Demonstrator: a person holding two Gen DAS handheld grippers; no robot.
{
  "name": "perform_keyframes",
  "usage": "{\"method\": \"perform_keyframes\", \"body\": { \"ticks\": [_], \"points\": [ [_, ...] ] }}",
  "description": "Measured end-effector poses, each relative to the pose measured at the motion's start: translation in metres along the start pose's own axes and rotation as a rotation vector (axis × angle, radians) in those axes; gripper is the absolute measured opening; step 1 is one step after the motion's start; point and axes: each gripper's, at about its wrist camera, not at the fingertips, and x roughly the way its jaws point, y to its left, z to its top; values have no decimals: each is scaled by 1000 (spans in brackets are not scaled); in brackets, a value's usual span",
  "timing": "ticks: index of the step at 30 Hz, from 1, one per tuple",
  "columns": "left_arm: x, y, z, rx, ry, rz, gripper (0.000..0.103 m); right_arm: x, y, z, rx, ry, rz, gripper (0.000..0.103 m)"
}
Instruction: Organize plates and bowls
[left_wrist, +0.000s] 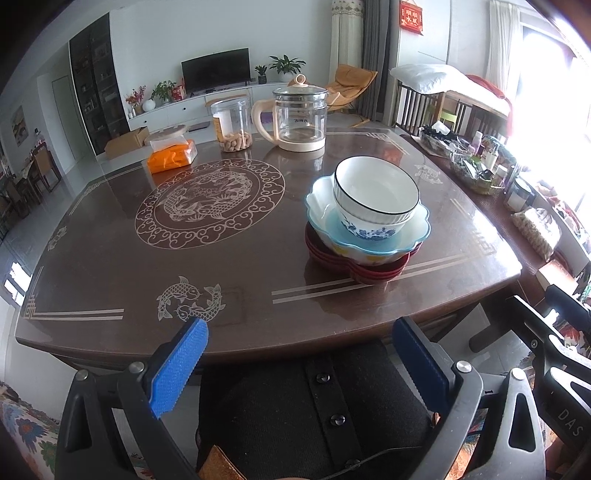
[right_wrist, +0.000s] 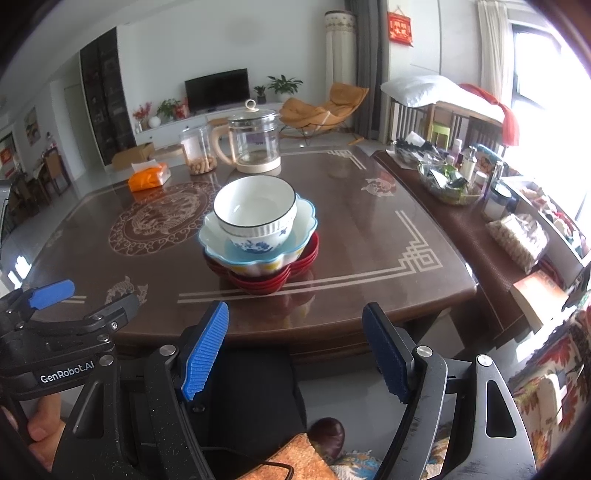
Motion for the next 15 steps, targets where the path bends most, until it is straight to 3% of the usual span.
{"method": "perform_keyframes", "body": {
  "ticks": [15],
  "points": [
    [9, -7, 1, 22, 21, -3, 100, 4, -5, 1, 20, -3, -13, 78]
  ]
}}
